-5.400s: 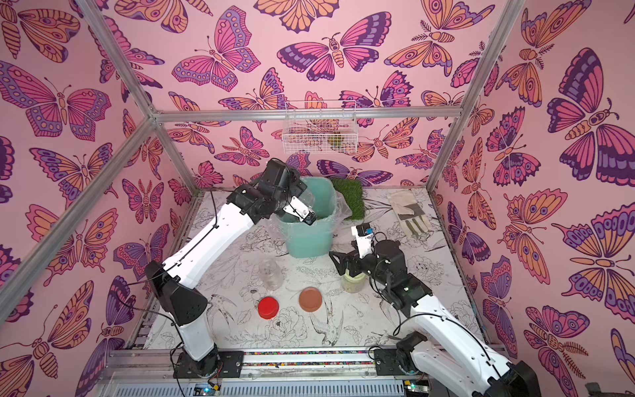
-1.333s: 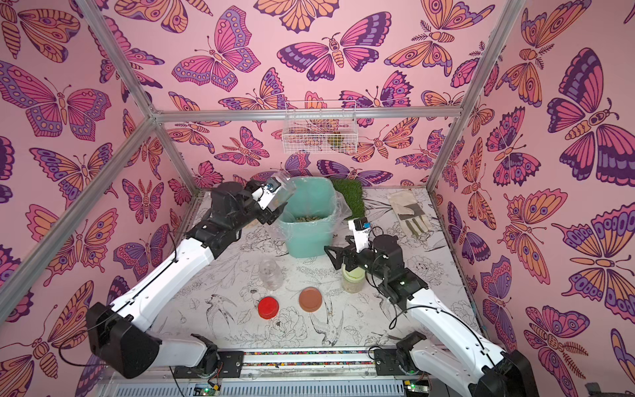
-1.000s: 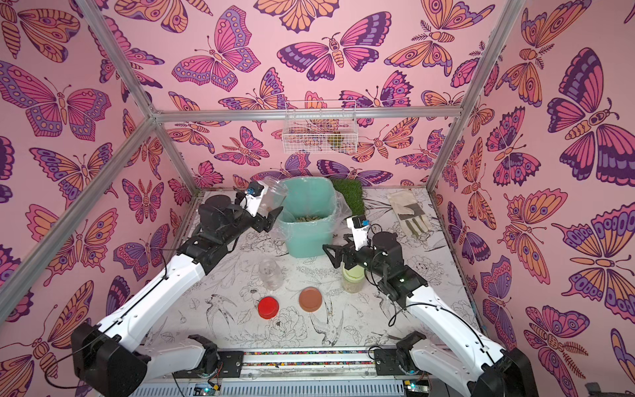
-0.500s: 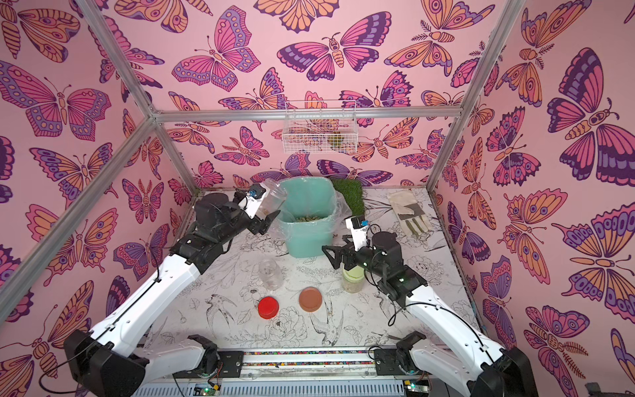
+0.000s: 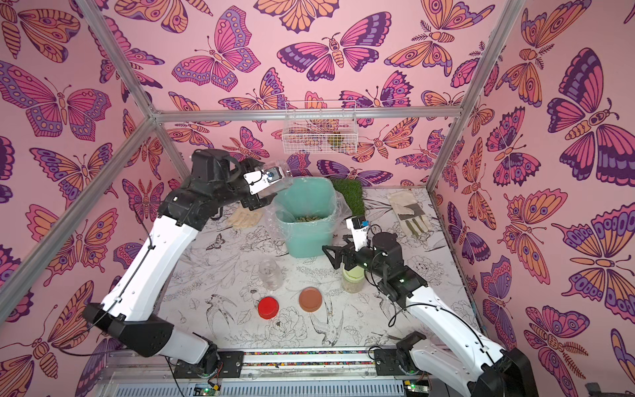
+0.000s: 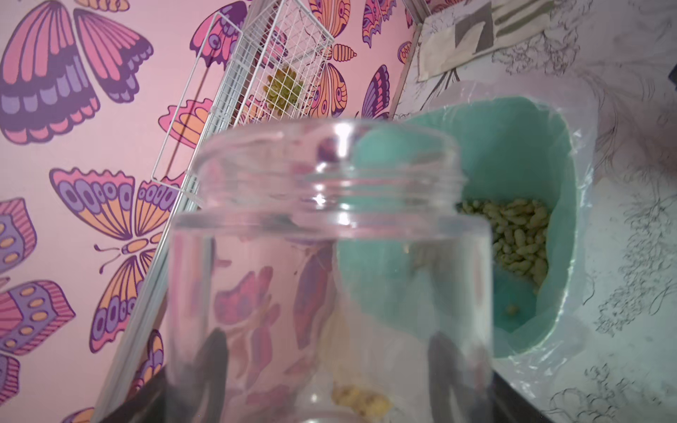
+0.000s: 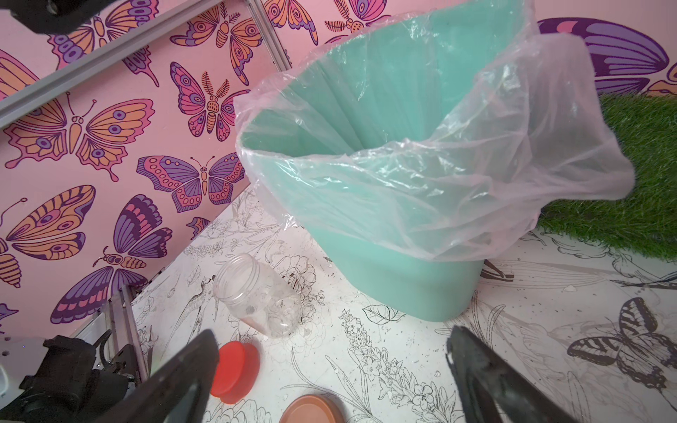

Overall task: Empty moldy peanuts from jars
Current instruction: Pour the moldy peanuts from the jar into the trash bin.

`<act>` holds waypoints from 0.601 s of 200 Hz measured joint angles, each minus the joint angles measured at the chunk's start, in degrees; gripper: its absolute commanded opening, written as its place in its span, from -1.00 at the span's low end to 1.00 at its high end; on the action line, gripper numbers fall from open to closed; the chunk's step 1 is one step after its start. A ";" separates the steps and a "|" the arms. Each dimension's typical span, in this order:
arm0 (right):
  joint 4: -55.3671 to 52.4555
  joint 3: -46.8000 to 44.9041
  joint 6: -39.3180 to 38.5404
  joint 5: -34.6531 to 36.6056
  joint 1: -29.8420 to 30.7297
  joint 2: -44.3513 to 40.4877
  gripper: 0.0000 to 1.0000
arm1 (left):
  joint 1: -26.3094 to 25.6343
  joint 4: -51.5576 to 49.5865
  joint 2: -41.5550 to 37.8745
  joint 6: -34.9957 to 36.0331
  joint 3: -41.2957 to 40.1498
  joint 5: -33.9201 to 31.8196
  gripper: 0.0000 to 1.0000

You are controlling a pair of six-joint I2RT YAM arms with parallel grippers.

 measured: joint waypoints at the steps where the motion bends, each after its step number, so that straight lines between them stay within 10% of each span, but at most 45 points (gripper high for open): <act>1: 0.02 -0.02 0.00 0.00 0.00 -0.02 0.98 | -0.13 -0.52 0.37 0.44 0.68 -0.11 -1.00; 49: -0.07 -0.26 0.00 0.63 0.00 -1.03 0.98 | -6.88 -11.89 13.35 20.55 17.59 -8.57 -1.00; 120: -0.04 -0.26 0.02 1.22 0.00 -1.11 0.98 | -9.33 -13.03 21.53 35.43 14.51 -20.06 -1.00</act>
